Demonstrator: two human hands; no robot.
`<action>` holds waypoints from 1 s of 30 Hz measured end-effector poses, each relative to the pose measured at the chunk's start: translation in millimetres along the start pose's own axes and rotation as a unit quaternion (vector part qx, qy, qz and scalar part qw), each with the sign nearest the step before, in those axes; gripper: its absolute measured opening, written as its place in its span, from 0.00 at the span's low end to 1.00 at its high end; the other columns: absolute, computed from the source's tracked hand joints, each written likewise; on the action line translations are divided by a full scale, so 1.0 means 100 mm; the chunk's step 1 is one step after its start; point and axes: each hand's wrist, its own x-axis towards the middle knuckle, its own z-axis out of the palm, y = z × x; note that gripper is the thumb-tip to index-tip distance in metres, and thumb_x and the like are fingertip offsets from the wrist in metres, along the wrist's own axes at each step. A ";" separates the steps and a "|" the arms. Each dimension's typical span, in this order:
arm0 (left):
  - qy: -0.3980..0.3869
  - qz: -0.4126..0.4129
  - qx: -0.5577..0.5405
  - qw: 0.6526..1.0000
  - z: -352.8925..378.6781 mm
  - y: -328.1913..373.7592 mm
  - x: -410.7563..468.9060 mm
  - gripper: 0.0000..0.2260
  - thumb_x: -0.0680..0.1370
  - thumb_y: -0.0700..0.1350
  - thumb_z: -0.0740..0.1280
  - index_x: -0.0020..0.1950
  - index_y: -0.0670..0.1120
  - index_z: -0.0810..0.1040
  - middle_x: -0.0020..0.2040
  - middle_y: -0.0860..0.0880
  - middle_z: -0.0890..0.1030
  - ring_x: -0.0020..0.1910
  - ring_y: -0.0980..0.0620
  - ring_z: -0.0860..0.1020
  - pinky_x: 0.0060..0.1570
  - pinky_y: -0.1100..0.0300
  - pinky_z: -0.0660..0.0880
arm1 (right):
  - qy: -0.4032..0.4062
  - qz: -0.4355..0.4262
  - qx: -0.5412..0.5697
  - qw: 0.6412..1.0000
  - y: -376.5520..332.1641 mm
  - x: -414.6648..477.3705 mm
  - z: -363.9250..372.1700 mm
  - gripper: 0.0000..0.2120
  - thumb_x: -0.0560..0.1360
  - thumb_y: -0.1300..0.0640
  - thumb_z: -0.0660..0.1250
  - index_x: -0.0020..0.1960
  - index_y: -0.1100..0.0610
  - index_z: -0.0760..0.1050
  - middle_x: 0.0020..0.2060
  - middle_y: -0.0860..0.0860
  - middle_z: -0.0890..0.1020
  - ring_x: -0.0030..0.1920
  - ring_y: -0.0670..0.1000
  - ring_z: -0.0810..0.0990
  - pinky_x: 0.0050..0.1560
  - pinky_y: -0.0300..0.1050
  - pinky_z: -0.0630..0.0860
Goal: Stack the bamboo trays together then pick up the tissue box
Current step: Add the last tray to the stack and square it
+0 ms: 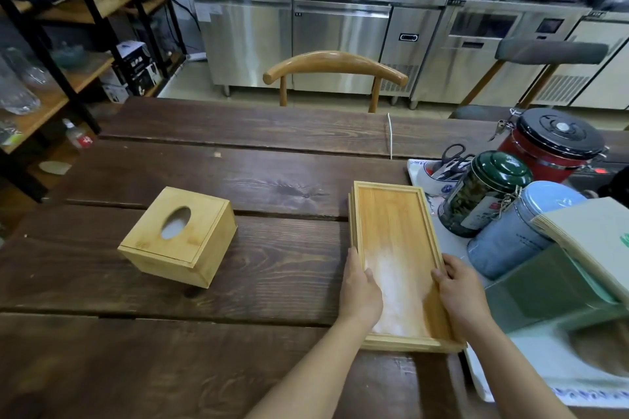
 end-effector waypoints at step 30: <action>-0.072 -0.026 -0.200 0.977 -0.10 0.16 0.71 0.28 0.76 0.54 0.58 0.76 0.61 0.55 0.74 0.50 0.67 0.71 0.49 0.68 0.70 0.42 0.64 | -0.126 0.019 0.188 0.974 -0.35 0.47 -0.02 0.06 0.78 0.57 0.59 0.55 0.54 0.70 0.42 0.47 0.77 0.42 0.46 0.75 0.41 0.43 0.73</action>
